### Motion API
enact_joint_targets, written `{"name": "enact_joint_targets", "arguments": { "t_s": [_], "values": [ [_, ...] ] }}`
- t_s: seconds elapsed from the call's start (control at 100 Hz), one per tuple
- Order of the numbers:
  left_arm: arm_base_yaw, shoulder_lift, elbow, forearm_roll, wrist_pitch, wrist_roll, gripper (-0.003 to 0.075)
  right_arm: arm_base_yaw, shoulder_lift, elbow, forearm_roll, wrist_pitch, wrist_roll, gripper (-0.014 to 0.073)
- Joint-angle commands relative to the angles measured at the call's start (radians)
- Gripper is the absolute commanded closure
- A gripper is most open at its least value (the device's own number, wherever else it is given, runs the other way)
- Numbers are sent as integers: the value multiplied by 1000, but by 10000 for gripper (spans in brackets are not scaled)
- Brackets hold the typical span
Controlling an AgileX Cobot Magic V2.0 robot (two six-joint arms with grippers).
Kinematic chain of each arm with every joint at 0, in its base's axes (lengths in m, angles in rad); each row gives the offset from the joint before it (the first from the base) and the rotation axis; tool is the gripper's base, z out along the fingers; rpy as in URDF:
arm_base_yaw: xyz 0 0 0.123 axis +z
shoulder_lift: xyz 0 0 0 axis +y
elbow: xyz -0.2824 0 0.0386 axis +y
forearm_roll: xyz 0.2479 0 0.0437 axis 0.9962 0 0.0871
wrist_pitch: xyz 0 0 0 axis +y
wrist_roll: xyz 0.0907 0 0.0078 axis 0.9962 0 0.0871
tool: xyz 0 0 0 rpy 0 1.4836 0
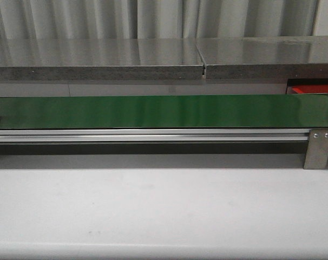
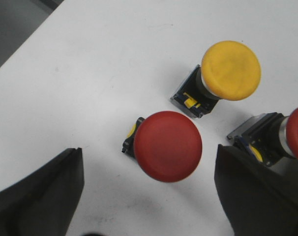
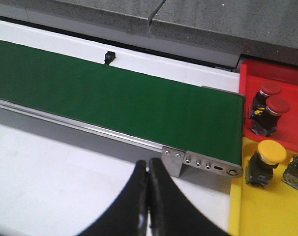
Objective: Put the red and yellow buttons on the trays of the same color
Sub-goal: 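Set the yellow button on the green conveyor and open the left gripper, then grasp a red button from the table with the left gripper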
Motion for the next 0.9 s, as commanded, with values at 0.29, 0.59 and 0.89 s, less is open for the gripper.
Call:
{"name": "enact_joint_targets", "arguments": {
  "t_s": [0.29,0.59,0.89],
  "values": [
    [-32,-11,-32,-25,-158,-1,189,1,0,-28,21,-61,-6,660],
    [-34,13,-32,-22,-168,-1,344,1,0,-28,21,-61,-6,660],
    [-34,5,-32,-22,-166,-1,513,1,0,-28,21,-61,-6,660]
  ]
}}
